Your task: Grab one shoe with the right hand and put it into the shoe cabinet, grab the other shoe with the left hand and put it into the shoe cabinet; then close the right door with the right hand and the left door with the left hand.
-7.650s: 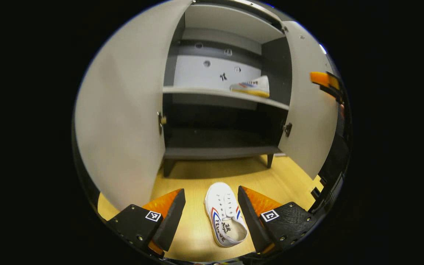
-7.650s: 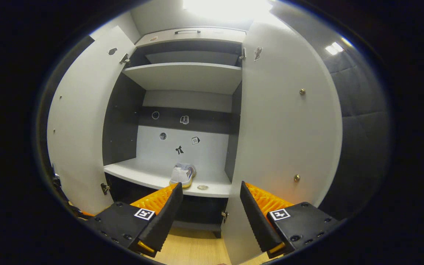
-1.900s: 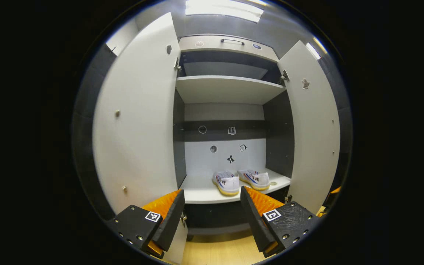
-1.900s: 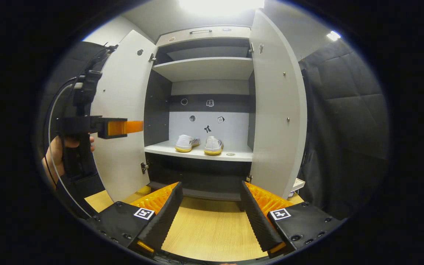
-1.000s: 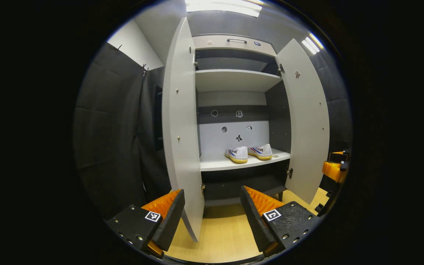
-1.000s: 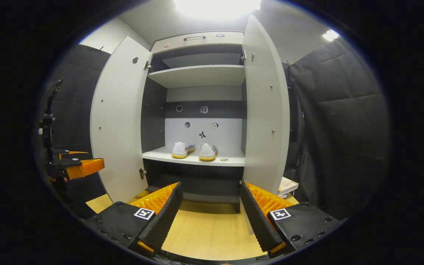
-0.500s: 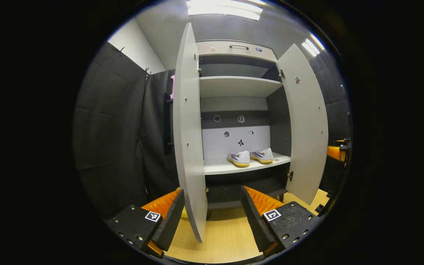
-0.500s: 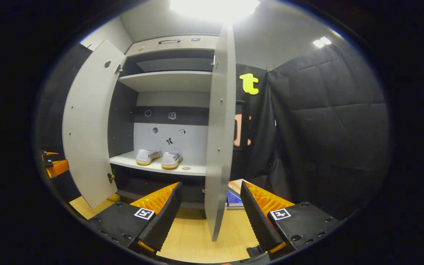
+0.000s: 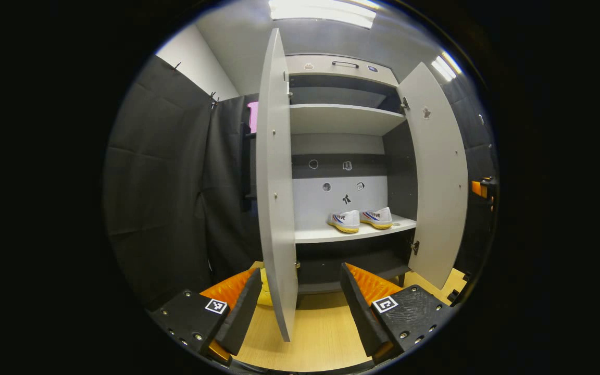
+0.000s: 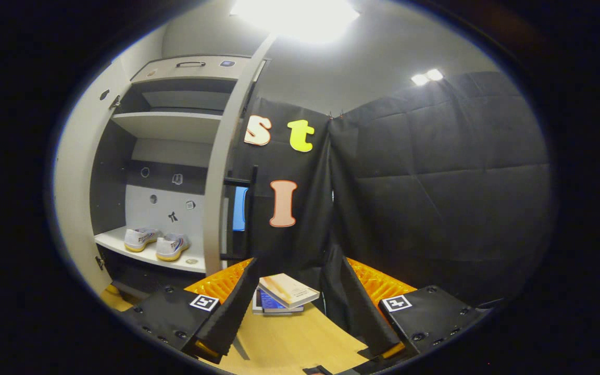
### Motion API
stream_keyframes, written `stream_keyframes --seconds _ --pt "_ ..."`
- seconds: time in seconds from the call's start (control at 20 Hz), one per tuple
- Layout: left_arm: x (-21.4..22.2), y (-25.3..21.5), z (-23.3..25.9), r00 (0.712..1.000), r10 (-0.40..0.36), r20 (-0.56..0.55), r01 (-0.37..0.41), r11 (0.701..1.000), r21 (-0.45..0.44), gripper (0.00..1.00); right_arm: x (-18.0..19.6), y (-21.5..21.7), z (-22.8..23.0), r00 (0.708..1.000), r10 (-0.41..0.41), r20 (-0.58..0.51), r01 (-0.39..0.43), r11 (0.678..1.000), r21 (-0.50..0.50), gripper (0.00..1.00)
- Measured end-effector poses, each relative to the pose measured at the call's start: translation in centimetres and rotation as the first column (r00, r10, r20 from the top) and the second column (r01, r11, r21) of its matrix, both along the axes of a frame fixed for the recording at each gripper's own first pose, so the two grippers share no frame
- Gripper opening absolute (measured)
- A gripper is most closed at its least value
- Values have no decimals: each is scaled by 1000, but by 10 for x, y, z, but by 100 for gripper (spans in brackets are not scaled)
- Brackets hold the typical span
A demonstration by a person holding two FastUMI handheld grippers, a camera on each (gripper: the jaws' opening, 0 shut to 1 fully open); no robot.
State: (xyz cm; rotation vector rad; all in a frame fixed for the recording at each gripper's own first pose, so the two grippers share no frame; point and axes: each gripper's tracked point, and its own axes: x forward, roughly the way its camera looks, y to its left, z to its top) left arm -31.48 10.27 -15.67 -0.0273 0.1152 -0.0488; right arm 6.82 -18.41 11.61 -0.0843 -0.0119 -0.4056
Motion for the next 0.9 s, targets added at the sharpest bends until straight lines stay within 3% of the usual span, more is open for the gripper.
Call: stream_keyframes --seconds 0.25,0.45,0.6,0.9 --pt "-6 22 0 999 49 0 -49 999 -1 82 20 -14 9 997 -73 8 72 997 18 98" --pt "-9 46 -4 996 93 -4 -93 996 3 82 36 -2 9 999 -53 2 53 999 15 97" --pt "-7 57 -6 992 122 -6 -122 993 -2 82 35 4 10 999 -44 7 44 999 19 92" --pt "6 59 -4 993 119 4 -119 993 -25 82 34 22 7 1000 -7 3 7 999 43 94"
